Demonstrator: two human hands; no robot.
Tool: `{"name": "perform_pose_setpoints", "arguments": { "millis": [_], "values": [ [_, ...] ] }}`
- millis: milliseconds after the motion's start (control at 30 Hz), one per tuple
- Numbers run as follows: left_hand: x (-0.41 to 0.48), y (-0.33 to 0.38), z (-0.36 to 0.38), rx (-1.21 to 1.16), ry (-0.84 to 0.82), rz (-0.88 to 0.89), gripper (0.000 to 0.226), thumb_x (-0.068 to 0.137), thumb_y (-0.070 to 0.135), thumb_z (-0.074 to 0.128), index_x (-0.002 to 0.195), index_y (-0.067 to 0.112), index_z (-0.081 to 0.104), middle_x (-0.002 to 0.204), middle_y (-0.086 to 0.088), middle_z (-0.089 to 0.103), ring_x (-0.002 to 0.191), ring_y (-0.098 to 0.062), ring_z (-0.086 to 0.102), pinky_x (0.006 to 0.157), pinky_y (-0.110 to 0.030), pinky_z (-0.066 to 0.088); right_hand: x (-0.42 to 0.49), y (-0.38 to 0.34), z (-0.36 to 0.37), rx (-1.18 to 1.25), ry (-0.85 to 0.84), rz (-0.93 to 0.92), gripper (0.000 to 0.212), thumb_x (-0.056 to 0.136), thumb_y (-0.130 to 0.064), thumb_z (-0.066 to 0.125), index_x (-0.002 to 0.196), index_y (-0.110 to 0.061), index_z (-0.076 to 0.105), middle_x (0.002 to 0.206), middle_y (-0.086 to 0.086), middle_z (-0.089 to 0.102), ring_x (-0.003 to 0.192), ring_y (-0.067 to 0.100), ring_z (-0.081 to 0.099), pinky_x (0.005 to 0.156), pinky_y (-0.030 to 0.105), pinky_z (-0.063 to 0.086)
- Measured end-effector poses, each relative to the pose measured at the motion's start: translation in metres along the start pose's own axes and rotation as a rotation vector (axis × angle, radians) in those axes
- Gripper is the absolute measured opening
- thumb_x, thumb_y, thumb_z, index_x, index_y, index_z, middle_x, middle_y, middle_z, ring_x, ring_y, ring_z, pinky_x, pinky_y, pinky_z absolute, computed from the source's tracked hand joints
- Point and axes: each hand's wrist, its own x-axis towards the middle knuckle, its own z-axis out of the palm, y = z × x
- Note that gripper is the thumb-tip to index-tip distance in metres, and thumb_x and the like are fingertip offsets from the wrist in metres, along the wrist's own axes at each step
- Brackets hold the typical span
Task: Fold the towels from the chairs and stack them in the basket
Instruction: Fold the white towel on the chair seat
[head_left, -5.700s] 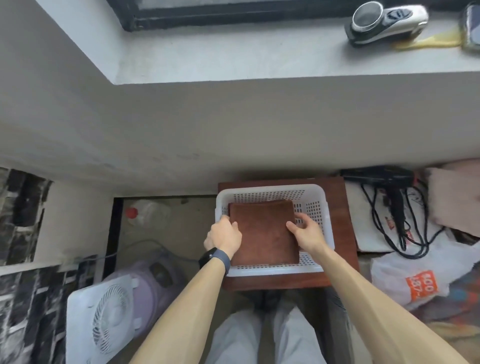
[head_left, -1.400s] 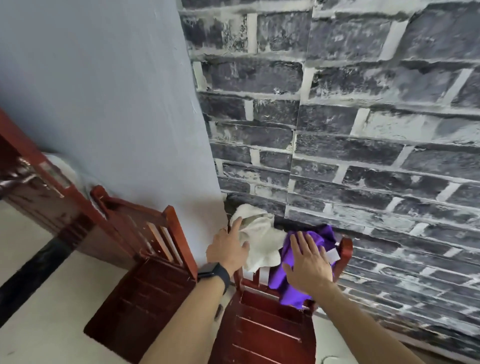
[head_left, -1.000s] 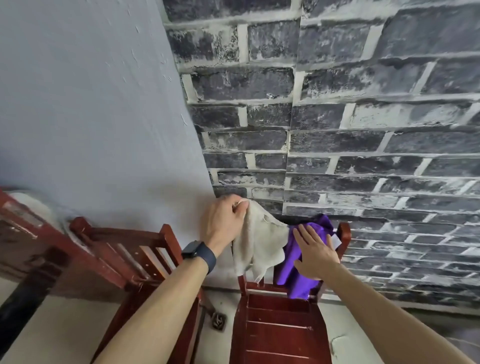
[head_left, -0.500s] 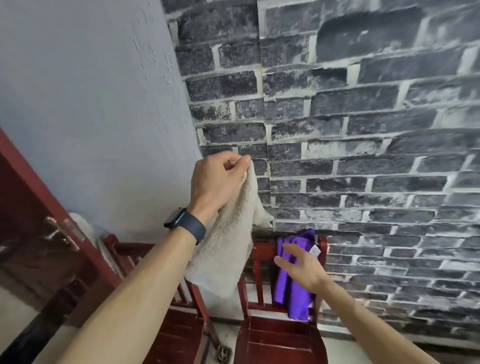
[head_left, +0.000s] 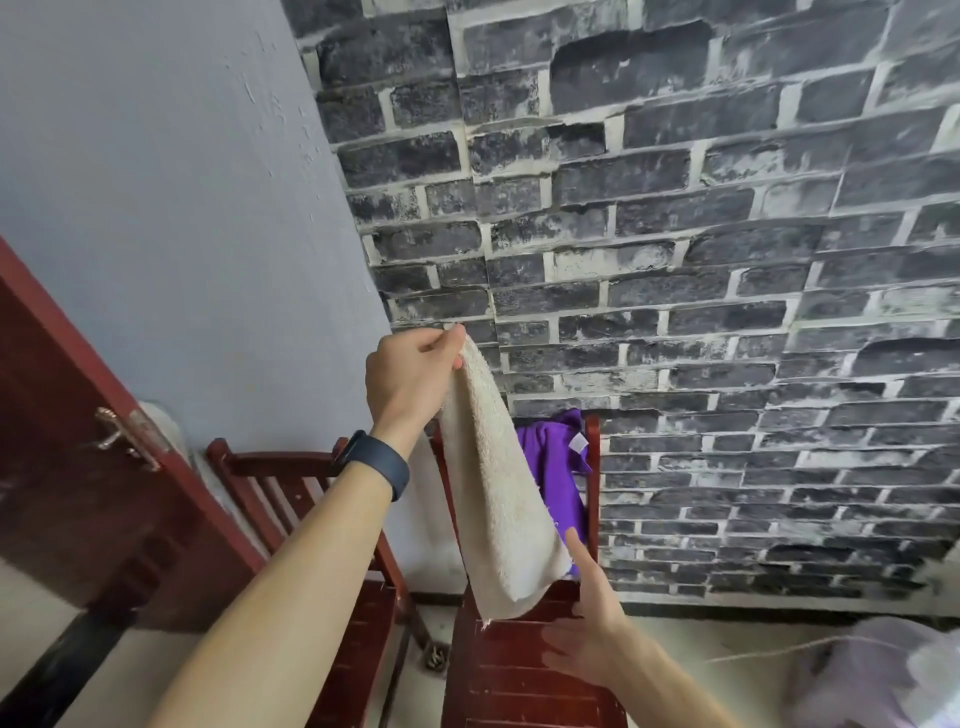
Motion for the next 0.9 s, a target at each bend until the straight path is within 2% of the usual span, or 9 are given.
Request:
{"name": "perform_pose_setpoints", "arguments": {
  "millis": [167,267,333,400,467,533,600,767,900],
  "values": [
    [-0.022,-0.007,0.007,-0.055,-0.06,-0.048,0.039,0.089,0.051,0.062,0.065,0.022,0.074,0.062,0.014,0.07,0.068,-0.01,0.067,0.071,-0.026,0.055,-0.006,0.015,-0.001,-0.039,-0.141,-0.259,0.073,0.066,-0.057,0.084,0.121,-0.015,0.061,0.126,0.005,0.066,0.118,0.026,0.06,0.106,0.046,0.043],
    [-0.029,-0.022,0.005,-0.075,-0.047,-0.062,0.038,0.089,0.052,0.061,0.067,0.024,0.075,0.065,0.014,0.071,0.069,-0.011,0.068,0.07,-0.025,0.054,-0.01,0.0,0.002,-0.028,-0.102,-0.44,0.025,0.083,-0.029,0.078,0.094,-0.013,0.061,0.101,0.005,0.074,0.093,0.019,0.068,0.088,0.035,0.047],
    [-0.032,-0.036,0.0,-0.042,-0.036,-0.07,0.039,0.09,0.052,0.059,0.067,0.024,0.073,0.063,0.012,0.07,0.068,-0.012,0.068,0.067,-0.025,0.053,-0.014,-0.013,0.002,-0.043,-0.048,-0.508,0.011,0.091,-0.023,0.071,0.087,-0.015,0.065,0.097,0.01,0.072,0.082,0.02,0.068,0.076,0.034,0.052],
    [-0.032,-0.055,-0.007,-0.003,-0.036,-0.084,0.041,0.09,0.054,0.057,0.067,0.023,0.071,0.062,0.01,0.069,0.07,-0.015,0.068,0.069,-0.027,0.054,-0.017,-0.029,-0.002,-0.025,0.021,-0.578,0.01,0.094,-0.027,0.068,0.093,-0.017,0.068,0.098,0.012,0.072,0.083,0.023,0.068,0.072,0.038,0.056],
    [-0.028,-0.075,-0.014,0.049,-0.032,-0.113,0.042,0.088,0.058,0.055,0.07,0.024,0.07,0.066,0.009,0.069,0.078,-0.02,0.067,0.076,-0.033,0.055,-0.022,-0.05,-0.009,0.046,0.032,-0.617,0.022,0.094,-0.03,0.068,0.108,-0.013,0.067,0.107,0.013,0.073,0.096,0.026,0.071,0.089,0.048,0.058],
    [-0.027,-0.091,-0.019,0.064,-0.058,-0.146,0.039,0.088,0.061,0.055,0.081,0.026,0.072,0.08,0.009,0.071,0.088,-0.022,0.064,0.083,-0.037,0.053,-0.026,-0.072,-0.021,0.086,-0.082,-0.613,0.059,0.086,-0.037,0.077,0.134,-0.012,0.056,0.128,0.015,0.067,0.115,0.031,0.066,0.102,0.053,0.051],
    [-0.028,-0.103,-0.021,-0.015,-0.099,-0.203,0.034,0.091,0.056,0.057,0.091,0.025,0.072,0.091,0.008,0.07,0.092,-0.019,0.061,0.083,-0.034,0.049,-0.03,-0.083,-0.03,0.04,-0.123,-0.581,0.085,0.077,-0.031,0.087,0.147,-0.015,0.042,0.145,0.016,0.053,0.127,0.033,0.059,0.102,0.055,0.05],
    [-0.031,-0.139,-0.023,-0.24,-0.159,-0.425,0.035,0.093,0.047,0.062,0.101,0.015,0.072,0.098,-0.001,0.072,0.093,-0.023,0.069,0.083,-0.035,0.052,-0.045,-0.089,-0.045,-0.264,0.261,-0.667,0.036,0.081,-0.01,0.081,0.114,-0.005,0.066,0.11,0.017,0.068,0.098,0.031,0.067,0.08,0.046,0.06],
    [-0.05,-0.162,-0.015,-0.377,-0.214,-0.584,0.022,0.093,0.039,0.066,0.096,0.018,0.07,0.104,-0.007,0.072,0.098,-0.026,0.069,0.078,-0.032,0.053,-0.041,-0.096,-0.043,-0.274,0.312,-0.753,0.026,0.081,-0.014,0.082,0.104,-0.01,0.071,0.104,0.012,0.067,0.087,0.026,0.067,0.059,0.032,0.057]
  ]
}}
